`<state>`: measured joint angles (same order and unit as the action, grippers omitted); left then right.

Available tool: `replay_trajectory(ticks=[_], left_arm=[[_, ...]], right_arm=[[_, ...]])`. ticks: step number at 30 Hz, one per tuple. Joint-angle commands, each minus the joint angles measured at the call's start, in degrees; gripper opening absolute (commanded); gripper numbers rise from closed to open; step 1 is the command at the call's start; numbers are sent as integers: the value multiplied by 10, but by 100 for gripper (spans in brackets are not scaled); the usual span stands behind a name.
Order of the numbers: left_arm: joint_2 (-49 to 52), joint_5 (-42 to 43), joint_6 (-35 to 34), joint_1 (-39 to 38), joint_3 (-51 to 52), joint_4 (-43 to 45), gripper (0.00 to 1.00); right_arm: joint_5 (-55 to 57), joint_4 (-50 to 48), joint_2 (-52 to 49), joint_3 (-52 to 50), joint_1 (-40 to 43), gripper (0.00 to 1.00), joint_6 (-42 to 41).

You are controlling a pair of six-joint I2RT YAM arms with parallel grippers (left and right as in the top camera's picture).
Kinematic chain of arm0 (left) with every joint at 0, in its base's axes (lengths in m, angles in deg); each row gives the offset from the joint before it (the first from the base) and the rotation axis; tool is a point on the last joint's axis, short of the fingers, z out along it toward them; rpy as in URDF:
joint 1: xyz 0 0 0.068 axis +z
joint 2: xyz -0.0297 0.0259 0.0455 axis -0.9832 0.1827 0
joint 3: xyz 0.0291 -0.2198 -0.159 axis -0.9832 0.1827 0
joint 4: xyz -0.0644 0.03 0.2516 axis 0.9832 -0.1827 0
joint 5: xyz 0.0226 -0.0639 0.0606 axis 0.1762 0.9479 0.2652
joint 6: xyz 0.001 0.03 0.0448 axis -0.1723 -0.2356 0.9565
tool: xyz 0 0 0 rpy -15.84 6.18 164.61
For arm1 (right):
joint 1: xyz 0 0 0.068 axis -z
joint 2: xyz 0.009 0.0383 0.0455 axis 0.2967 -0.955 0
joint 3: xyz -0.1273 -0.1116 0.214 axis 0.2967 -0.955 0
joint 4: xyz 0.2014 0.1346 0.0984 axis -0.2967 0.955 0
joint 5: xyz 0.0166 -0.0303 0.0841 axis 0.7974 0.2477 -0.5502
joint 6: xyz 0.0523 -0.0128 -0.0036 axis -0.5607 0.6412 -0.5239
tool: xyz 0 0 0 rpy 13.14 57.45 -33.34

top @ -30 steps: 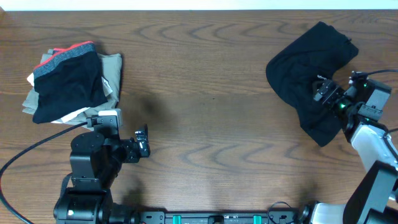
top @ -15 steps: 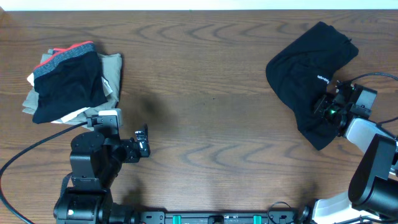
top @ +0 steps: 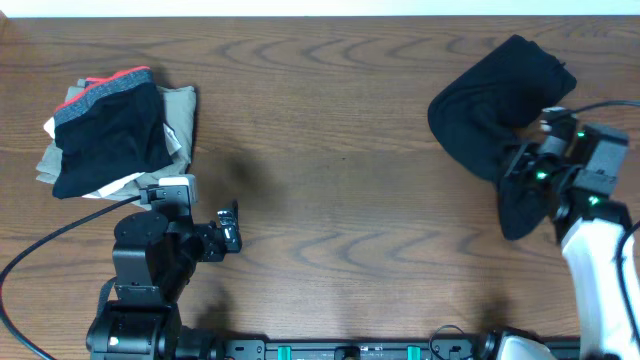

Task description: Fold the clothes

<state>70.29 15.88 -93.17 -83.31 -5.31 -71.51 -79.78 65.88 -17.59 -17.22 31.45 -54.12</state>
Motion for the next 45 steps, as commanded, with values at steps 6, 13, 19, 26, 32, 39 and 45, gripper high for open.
replay_trajectory(ticks=[6, 13, 19, 26, 32, 39, 45], left_arm=[[0, 0, -3, 3, -12, 3, 98], [0, 0, -4, 3, -12, 2, 98], [0, 0, -6, 3, -12, 4, 98], [42, 0, -28, -2, -12, 18, 98], [129, 0, -30, -26, -12, 40, 98], [189, 0, -31, -52, -12, 67, 98], [198, 0, -31, -55, -12, 68, 98]], right_arm=[[-88, 18, 47, 7, -269, 24, 59], [141, 38, 38, 7, -352, 99, 59], [263, 99, 39, 7, -281, 99, -3], [197, 152, 29, 7, -201, 92, 22], [182, 134, -20, 7, -199, 88, 32], [203, 57, -121, 7, -198, 91, 33], [163, -14, -198, 7, -198, 91, 27]])
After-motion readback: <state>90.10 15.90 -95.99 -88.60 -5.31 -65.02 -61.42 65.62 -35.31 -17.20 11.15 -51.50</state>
